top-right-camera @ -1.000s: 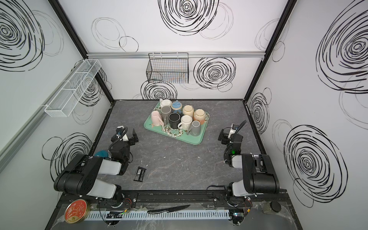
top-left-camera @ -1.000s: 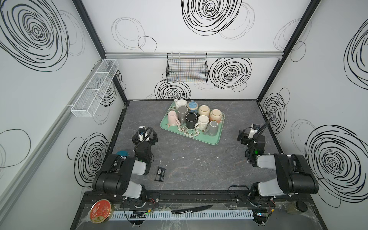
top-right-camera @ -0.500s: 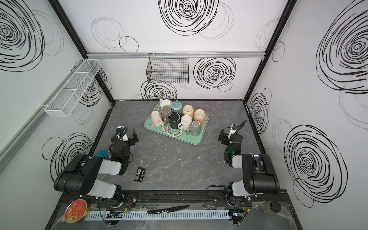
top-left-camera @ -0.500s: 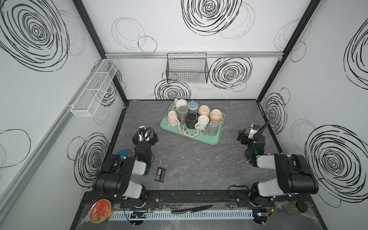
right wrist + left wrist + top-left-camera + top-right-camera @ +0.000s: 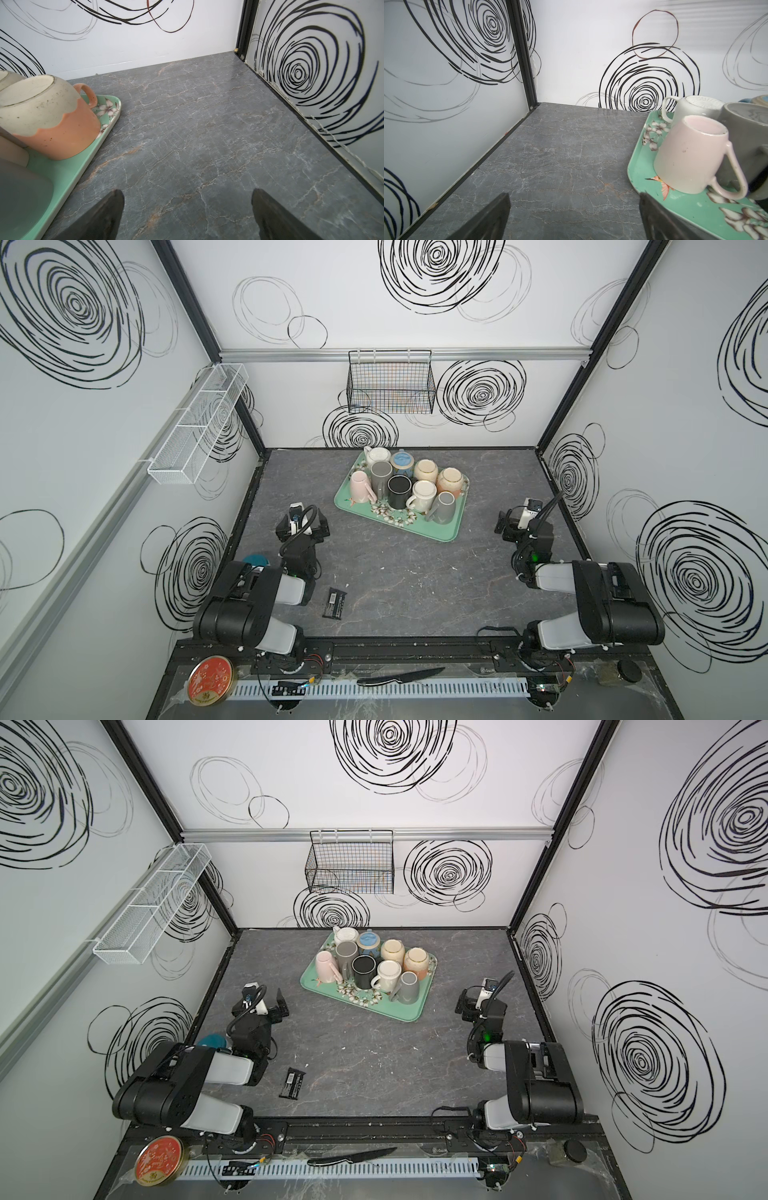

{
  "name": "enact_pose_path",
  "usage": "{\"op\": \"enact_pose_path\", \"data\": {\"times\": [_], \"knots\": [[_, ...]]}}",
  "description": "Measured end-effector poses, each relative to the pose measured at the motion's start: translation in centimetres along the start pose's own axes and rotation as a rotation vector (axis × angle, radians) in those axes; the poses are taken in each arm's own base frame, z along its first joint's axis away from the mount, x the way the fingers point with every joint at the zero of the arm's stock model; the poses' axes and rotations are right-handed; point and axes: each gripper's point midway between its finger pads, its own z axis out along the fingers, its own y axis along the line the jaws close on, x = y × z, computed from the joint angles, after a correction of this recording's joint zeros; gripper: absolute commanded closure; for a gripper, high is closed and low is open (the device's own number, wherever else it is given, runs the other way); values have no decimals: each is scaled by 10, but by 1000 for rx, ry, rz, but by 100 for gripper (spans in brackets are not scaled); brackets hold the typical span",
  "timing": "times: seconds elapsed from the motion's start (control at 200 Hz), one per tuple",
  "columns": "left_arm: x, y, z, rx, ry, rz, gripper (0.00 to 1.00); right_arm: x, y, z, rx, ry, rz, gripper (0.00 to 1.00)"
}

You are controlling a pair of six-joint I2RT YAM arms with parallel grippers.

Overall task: Turn the mug right side up
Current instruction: Move the tray to the top-center of the table.

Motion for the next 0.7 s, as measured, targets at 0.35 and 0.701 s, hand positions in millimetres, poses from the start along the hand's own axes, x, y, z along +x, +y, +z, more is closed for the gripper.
{"op": "enact_pose_path", "data": {"times": [0.35,0.701], "knots": [[-1,3,1,6,0,-6,1,-42,12,19,-35,51,0,0],[-105,-27,48,52,9,-147,14,-81,23,19,-40,201,309,14]]}}
